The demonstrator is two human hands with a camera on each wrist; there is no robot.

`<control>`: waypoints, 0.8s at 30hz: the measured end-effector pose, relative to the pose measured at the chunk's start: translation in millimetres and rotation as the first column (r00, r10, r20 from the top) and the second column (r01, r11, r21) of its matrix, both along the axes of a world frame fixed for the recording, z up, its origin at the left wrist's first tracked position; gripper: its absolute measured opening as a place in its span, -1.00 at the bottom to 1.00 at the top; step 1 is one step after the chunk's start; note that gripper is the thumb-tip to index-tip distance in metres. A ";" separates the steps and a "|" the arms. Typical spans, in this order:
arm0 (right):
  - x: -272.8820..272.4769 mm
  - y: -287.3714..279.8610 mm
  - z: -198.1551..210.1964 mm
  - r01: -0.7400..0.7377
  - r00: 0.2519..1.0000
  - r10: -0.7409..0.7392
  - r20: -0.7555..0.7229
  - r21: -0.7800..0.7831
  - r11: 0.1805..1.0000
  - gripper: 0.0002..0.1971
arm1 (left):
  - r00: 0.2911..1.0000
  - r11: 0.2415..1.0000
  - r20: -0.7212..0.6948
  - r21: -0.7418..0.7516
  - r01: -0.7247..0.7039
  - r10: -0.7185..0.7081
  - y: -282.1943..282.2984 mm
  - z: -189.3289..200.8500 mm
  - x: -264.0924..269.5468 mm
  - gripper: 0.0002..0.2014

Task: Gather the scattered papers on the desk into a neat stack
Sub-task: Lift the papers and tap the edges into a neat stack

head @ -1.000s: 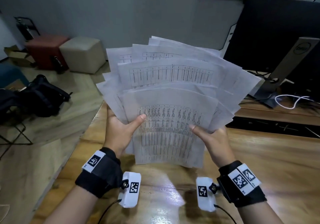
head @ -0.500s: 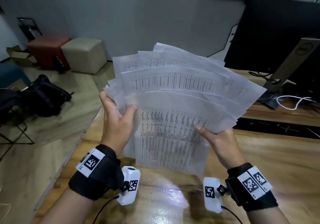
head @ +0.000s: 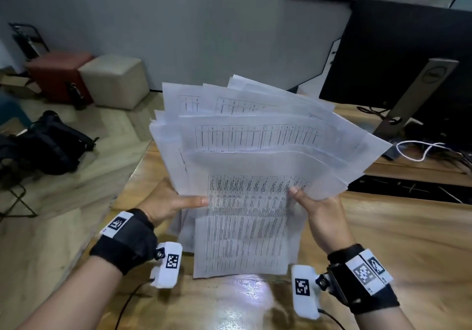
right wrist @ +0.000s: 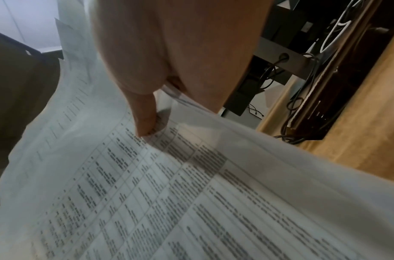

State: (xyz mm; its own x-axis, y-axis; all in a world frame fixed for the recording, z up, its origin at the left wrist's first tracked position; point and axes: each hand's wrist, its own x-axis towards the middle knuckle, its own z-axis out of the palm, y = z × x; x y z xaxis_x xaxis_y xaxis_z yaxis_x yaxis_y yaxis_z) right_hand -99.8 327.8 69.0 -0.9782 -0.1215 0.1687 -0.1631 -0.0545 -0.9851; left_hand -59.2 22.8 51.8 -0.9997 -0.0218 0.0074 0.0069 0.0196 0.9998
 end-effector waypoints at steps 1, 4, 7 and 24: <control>-1.1 -1.1 1.5 0.012 1.000 -0.012 -0.011 -0.003 1.000 -0.69 | 1.000 1.000 0.010 0.015 -0.005 0.005 3.7 -1.1 0.3 -0.31; -6.4 5.0 4.9 -0.062 0.998 0.062 -0.008 -0.111 0.992 -0.64 | 0.996 0.992 -0.015 0.092 -0.091 0.093 11.6 -1.4 1.7 -0.52; -5.8 10.0 5.9 -0.258 0.952 0.257 0.168 -0.016 0.966 -0.54 | 0.990 0.970 -0.019 0.202 -0.136 0.143 13.8 0.0 5.8 -0.64; 5.3 -8.0 -18.1 -0.049 0.993 0.045 0.111 0.035 0.998 -0.61 | 0.936 0.938 -0.068 0.055 -0.343 0.347 24.4 2.2 22.3 -0.58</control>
State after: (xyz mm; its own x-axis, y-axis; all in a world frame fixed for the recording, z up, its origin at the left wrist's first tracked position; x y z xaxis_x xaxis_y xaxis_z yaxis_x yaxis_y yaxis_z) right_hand -94.5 319.7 51.0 -0.9835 -0.1723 0.0548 -0.0518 -0.0218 -0.9984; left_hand -36.9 47.2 54.1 -0.9273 -0.3671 0.0737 0.0823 -0.0078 0.9966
